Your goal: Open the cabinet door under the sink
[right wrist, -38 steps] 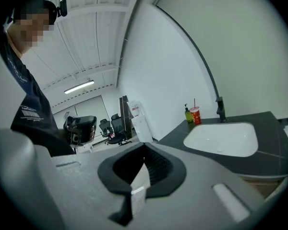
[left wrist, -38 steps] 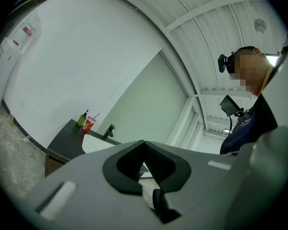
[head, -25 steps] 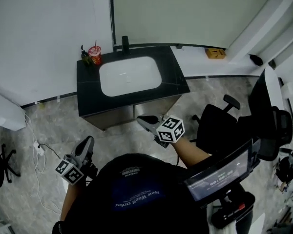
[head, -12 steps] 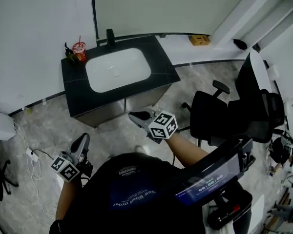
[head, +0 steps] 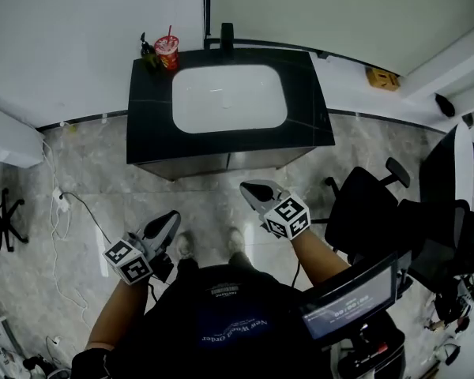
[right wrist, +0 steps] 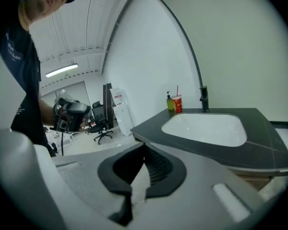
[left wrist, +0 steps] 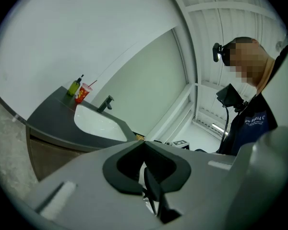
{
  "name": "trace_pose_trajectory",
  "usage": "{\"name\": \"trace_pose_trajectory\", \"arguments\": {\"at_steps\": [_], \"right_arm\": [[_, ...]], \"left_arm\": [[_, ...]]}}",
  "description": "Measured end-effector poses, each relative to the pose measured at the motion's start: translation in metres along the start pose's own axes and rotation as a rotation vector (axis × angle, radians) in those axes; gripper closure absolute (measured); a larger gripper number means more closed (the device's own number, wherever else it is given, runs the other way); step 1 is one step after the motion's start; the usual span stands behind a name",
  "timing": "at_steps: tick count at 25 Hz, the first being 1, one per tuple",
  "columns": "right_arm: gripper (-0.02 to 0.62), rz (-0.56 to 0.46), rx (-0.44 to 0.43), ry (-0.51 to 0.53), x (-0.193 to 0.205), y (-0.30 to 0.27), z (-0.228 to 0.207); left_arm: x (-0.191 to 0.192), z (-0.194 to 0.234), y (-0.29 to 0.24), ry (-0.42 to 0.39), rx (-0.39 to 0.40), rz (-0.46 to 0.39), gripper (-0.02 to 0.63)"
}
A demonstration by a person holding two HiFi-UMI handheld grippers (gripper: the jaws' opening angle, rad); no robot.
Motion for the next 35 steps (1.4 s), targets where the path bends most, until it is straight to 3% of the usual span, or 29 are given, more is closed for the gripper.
{"name": "trace_pose_trajectory", "arguments": {"at_steps": [6,9,12,16,20,26,35], "right_arm": [[0.590,0.047,0.070,0.161,0.050,-0.066,-0.016],[0.535,0.059,0.096,0.242,0.065,-0.099,-0.024],[0.506,0.076,0.181,0.364,0.074,-0.125,-0.037],[0.468,0.107,0.305,0.512,0.085,-0.155,-0.054],[0.428,0.101,0.412,0.596,0.095,-0.173,-0.071],[0.394,0.132,0.548,0.716,0.103,-0.182,-0.093],[0.339,0.288,0.693,0.901,0.117,-0.209,-0.122]], "left_arm": [[0.059,0.048,-0.034,0.069,0.024,0.070,0.606],[0.083,0.079,-0.048,0.092,0.034,0.074,0.606],[0.100,0.111,-0.059,0.092,0.034,0.074,0.606],[0.113,0.152,-0.064,0.021,-0.002,0.061,0.606],[0.124,0.184,-0.063,-0.087,-0.074,0.072,0.606],[0.151,0.196,-0.055,-0.070,-0.074,0.078,0.606],[0.169,0.194,-0.047,-0.020,-0.037,0.095,0.606]]}}
Point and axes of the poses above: the fingertips, and each gripper's own axes: y backward along the fingers, z to its left, x out of its underside, the point moved 1 cm from there along y, backward along the fingers, and after that the axes turned 8 degrees about z, right-handed, at the moved point
